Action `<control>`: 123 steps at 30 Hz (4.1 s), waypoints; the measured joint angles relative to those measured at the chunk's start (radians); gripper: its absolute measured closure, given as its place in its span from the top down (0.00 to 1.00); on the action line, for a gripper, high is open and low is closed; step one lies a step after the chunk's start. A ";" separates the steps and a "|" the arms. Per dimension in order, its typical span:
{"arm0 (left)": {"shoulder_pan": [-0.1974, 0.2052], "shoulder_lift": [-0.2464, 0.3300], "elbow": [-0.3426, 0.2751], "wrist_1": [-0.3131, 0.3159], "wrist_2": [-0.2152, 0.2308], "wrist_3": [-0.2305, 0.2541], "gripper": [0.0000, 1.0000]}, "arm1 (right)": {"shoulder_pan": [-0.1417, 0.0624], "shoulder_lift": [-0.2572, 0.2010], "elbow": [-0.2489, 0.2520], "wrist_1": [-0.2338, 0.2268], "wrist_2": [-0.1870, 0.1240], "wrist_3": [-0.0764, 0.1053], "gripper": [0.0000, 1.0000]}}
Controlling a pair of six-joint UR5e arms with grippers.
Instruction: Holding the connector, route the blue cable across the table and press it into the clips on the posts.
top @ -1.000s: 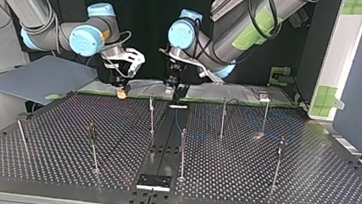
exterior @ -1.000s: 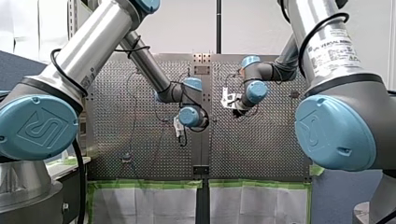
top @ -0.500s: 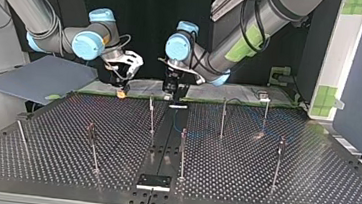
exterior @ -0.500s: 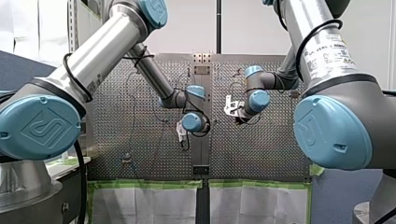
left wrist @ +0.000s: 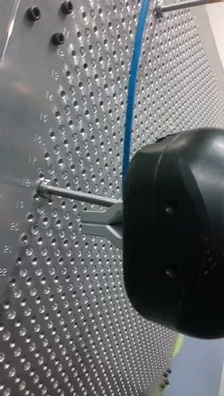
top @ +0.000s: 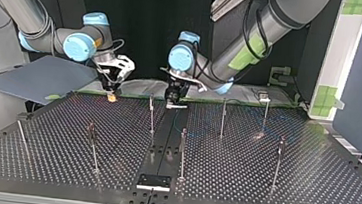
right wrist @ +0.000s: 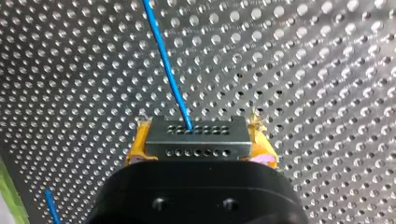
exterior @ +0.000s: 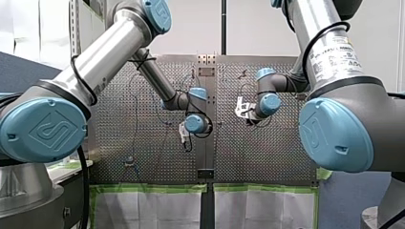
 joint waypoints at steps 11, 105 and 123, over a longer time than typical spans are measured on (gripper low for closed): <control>0.031 -0.021 0.062 -0.030 0.035 0.001 0.00 | -0.032 0.018 -0.015 -0.017 -0.003 0.001 0.00; -0.251 -0.046 0.223 -0.333 -0.238 -0.011 1.00 | -0.097 0.011 -0.079 0.096 -0.164 -0.036 0.00; -0.238 -0.114 0.380 -0.379 -0.272 -0.027 1.00 | -0.100 0.007 -0.078 0.094 -0.191 -0.037 0.00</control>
